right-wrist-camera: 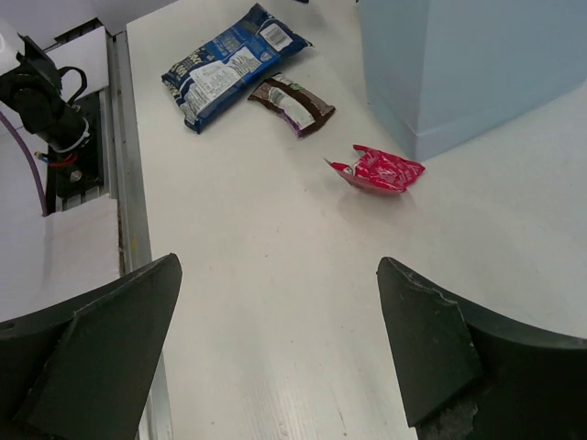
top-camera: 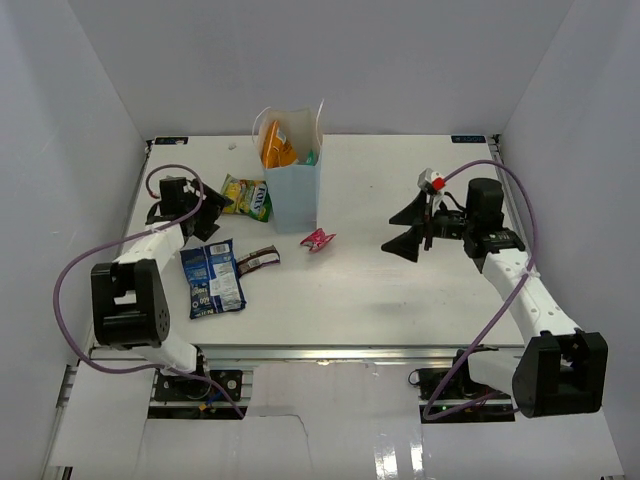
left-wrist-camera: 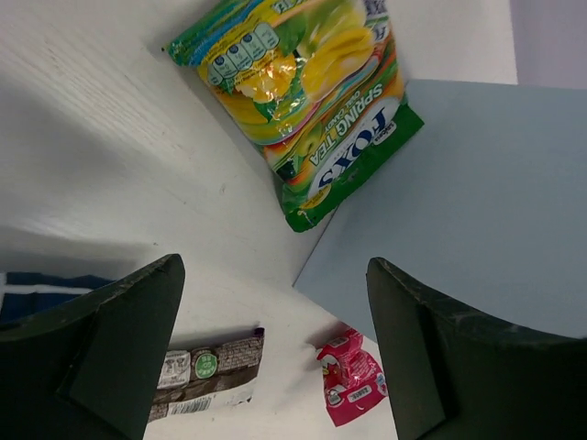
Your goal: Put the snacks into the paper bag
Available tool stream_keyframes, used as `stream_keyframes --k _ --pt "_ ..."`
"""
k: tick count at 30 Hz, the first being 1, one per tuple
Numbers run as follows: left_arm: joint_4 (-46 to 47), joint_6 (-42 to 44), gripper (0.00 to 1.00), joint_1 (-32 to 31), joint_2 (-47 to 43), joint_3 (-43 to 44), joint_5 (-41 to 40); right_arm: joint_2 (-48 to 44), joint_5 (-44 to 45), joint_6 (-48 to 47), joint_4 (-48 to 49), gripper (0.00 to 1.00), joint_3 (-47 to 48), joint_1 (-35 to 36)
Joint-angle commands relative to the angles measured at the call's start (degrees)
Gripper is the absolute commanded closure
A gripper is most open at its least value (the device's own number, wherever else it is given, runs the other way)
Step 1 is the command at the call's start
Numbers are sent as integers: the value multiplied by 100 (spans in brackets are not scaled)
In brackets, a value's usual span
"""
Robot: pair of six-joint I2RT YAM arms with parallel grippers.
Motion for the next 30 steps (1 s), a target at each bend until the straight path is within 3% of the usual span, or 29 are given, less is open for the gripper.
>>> stream_keyframes --k 1,16,23,29,30 --pt "565 -349 10 -36 444 293 729 -170 -810 -416 -169 7 69 -299" --pt "1233 -402 15 -28 2078 908 755 23 -854 -513 -256 7 42 -396" --pt "1250 -148 17 -27 2396 1155 491 146 -819 -504 -212 7 25 -396" --pt "1435 -51 35 8 2633 1146 509 173 -740 -469 -186 7 7 -405" --pt "1505 -33 42 16 2668 1146 509 164 -731 -452 -169 7 -2 -414"
